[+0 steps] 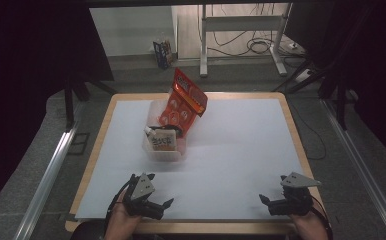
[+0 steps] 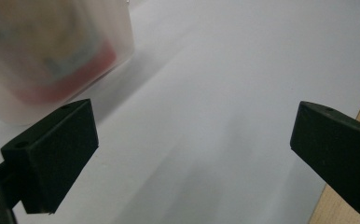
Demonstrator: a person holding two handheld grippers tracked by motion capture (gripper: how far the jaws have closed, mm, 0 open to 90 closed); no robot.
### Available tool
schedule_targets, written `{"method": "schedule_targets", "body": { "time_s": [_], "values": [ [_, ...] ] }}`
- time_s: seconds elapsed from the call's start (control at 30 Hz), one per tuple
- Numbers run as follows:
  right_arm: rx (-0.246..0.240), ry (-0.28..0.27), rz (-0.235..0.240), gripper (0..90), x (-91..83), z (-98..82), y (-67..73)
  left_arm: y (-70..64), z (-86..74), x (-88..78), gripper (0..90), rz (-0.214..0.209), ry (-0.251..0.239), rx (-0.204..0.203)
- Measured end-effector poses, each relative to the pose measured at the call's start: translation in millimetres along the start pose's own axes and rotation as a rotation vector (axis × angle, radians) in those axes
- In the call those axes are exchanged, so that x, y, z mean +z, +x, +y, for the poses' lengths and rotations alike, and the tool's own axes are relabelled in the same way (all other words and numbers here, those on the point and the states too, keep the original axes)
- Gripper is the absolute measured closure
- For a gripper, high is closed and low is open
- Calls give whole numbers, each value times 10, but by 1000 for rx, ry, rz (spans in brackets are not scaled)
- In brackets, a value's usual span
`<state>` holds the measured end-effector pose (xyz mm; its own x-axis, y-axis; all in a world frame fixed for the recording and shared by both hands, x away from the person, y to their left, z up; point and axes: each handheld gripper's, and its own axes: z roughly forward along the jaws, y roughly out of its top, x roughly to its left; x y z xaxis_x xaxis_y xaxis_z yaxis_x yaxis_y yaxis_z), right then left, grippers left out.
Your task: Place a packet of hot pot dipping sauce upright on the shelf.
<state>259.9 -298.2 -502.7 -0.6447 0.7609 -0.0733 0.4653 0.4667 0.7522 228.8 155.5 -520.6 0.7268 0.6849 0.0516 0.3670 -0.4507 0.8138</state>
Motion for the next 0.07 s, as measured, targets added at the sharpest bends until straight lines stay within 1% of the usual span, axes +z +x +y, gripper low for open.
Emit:
{"method": "schedule_targets", "body": {
  "time_s": [0.07],
  "values": [
    [-4,5,1,0,5,5,7,0,3,1,8,0,-3,-1]
  ]
}}
